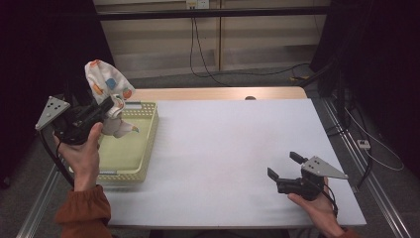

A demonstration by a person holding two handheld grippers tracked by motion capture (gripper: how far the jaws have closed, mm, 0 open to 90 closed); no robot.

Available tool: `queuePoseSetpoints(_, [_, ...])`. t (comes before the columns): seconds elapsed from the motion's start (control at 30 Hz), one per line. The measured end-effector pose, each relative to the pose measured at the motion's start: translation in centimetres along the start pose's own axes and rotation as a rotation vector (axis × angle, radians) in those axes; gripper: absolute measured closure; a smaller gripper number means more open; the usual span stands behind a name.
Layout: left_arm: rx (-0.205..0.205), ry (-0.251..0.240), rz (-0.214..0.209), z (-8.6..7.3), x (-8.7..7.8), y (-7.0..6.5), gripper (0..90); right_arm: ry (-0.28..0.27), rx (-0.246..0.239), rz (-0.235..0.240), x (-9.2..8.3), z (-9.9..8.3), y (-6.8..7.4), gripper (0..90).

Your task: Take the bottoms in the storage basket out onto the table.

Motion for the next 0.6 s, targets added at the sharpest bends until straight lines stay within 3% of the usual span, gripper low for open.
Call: queuePoseSetpoints(0.6, [0.02, 0.021, -0.047, 0.4, 0.4, -1.8, 77.4, -0.001, 0.001, 0.006, 0.0, 0.0, 0.1, 3.3])
Point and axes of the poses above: each handheld gripper's, and its own axes: x roughly forward along the jaws, z roughly out of its top, y roughly to its left, the point moved 4 cm from there along x, roughly forward along the jaws, and after that the axes turned 7 degrees about -y, right-handed, at the moved point
